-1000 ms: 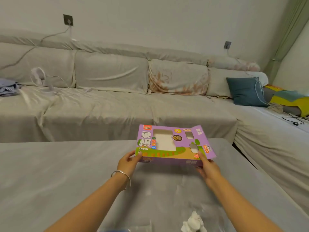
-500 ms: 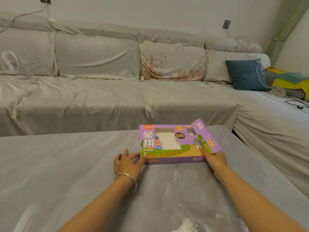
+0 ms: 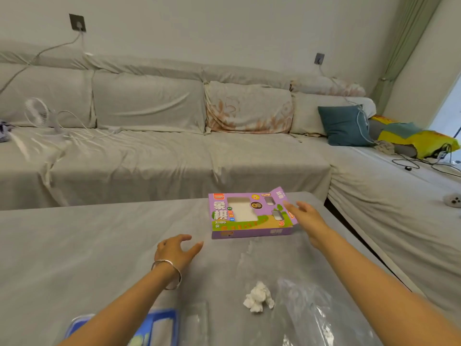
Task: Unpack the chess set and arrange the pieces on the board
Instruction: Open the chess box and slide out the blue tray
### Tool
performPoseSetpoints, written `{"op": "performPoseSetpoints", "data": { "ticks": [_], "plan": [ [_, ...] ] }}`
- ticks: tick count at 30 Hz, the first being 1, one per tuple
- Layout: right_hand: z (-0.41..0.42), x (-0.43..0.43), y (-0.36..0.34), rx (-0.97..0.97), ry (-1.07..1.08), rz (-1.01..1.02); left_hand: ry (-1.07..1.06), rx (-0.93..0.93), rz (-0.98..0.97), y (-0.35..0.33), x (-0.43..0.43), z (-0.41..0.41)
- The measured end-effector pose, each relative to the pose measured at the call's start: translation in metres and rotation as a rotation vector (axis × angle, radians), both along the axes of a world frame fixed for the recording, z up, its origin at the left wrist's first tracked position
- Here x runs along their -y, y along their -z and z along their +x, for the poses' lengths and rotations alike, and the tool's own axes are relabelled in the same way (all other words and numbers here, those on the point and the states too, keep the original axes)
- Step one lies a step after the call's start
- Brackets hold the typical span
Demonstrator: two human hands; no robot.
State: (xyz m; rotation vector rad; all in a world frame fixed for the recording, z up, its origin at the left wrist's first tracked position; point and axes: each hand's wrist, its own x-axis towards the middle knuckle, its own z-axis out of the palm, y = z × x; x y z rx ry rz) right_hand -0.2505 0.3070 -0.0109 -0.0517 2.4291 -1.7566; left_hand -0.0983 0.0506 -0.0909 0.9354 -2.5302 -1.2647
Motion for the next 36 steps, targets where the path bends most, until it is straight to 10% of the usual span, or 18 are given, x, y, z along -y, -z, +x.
{"op": "performPoseSetpoints", "data": {
  "ticks": [9, 23, 36],
  "plan": [
    [0.186, 0.078, -0.005, -0.153, -0.346, -0.115, 0.247, 0.314, -0.381, 0.005, 0.035, 0.169],
    [0.303, 0.1, 0.098, -0.235, -0.657, 0.583, 0.234, 0.347, -0.452, 0.036, 0.052, 0.291],
    [0.306, 0.131, 0.098, -0.289, -0.747, 0.453, -0.067, -0.114, 0.213, 0.035, 0.074, 0.303]
  ]
}}
